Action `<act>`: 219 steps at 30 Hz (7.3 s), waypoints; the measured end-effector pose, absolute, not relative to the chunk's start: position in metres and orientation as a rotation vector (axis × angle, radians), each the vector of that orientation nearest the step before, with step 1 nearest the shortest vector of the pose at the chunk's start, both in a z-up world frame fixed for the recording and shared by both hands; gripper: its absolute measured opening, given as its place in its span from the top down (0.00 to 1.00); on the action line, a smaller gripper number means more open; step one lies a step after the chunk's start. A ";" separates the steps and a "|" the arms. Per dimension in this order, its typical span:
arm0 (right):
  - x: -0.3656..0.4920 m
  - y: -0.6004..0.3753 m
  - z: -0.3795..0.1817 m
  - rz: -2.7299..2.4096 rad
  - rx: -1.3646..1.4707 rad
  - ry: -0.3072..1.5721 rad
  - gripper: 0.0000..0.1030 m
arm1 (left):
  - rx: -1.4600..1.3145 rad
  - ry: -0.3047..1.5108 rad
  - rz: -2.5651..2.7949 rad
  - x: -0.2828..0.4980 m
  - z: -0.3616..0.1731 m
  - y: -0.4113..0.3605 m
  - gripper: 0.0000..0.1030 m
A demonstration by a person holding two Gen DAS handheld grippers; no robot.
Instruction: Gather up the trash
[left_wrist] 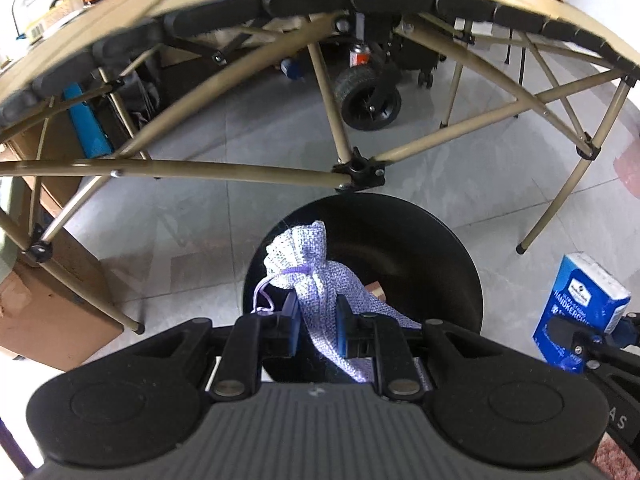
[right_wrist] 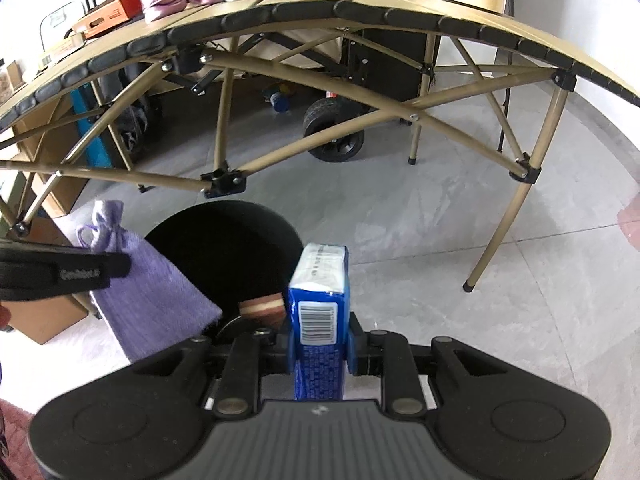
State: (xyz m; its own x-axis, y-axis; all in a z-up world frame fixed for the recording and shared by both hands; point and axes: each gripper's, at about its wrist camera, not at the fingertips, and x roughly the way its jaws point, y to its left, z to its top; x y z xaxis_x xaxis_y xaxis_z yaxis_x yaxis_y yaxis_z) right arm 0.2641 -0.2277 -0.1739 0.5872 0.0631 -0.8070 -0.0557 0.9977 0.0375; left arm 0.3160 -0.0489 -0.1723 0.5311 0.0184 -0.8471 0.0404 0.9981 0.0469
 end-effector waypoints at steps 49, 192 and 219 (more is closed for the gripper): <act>0.287 -0.253 -0.185 -0.021 0.061 0.977 0.79 | 0.088 1.111 0.130 0.353 -0.198 -0.064 0.00; 0.266 -0.209 -0.047 0.204 0.061 0.456 0.00 | -0.083 0.525 0.102 0.264 -0.029 0.018 0.00; 0.403 -0.177 -0.042 0.172 0.042 0.343 0.04 | -0.079 0.413 0.172 0.378 0.004 0.017 0.00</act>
State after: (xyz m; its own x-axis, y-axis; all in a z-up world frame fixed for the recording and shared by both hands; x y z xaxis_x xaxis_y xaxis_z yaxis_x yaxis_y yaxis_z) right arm 0.4026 -0.1771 -0.0415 0.9273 0.1752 -0.3307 -0.1609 0.9845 0.0705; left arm 0.3778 0.0167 0.0038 0.9017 0.1501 -0.4055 -0.1823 0.9824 -0.0416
